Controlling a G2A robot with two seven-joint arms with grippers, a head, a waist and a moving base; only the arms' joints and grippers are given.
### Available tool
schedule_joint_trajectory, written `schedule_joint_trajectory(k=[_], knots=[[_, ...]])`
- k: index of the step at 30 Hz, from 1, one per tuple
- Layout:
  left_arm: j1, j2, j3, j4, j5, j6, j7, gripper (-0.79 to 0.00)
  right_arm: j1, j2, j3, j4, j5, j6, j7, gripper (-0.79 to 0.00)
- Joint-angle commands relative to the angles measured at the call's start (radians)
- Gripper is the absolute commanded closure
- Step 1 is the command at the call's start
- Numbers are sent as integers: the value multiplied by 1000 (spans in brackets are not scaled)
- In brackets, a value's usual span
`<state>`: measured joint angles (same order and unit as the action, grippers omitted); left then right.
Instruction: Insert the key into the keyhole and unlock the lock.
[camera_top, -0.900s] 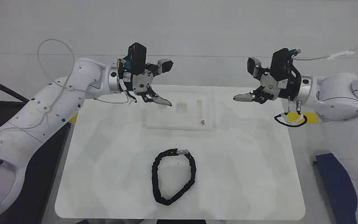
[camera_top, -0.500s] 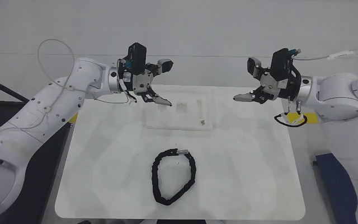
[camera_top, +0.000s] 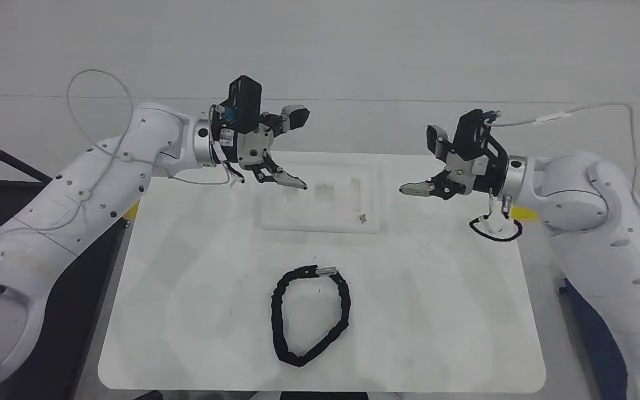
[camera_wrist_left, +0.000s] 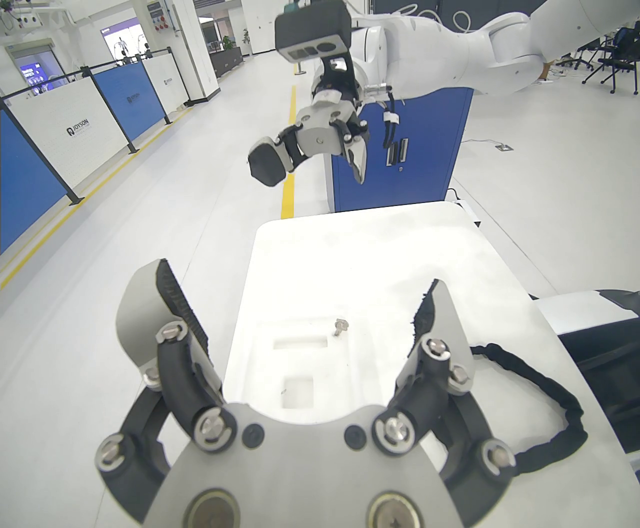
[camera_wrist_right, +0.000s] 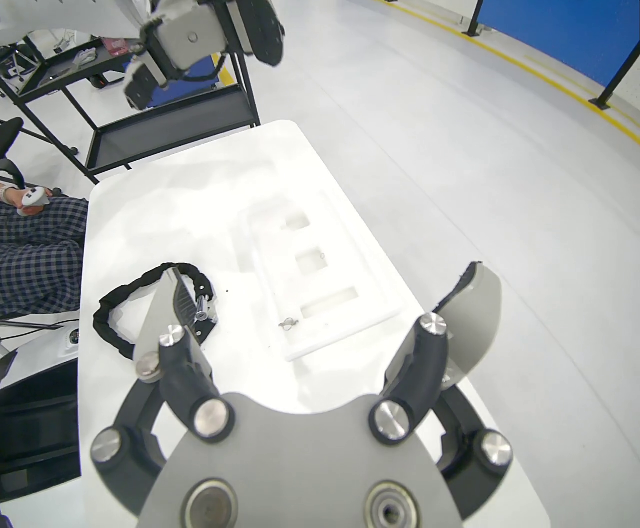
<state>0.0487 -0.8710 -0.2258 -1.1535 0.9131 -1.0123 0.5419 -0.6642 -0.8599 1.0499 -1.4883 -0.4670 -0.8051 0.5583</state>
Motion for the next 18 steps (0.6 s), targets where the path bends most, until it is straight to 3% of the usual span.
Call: schedule_joint_trajectory(k=[1,9,18], knots=[[0,0,0,0,0,0,0,-785,-8,-5,-15,8,-3,29,-12,-785],[0,0,0,0,0,0,0,-785,-23,-37,-103,30,-10,198,-3,-785],[0,0,0,0,0,0,0,-785,4,-93,-234,-14,34,544,141,-785]])
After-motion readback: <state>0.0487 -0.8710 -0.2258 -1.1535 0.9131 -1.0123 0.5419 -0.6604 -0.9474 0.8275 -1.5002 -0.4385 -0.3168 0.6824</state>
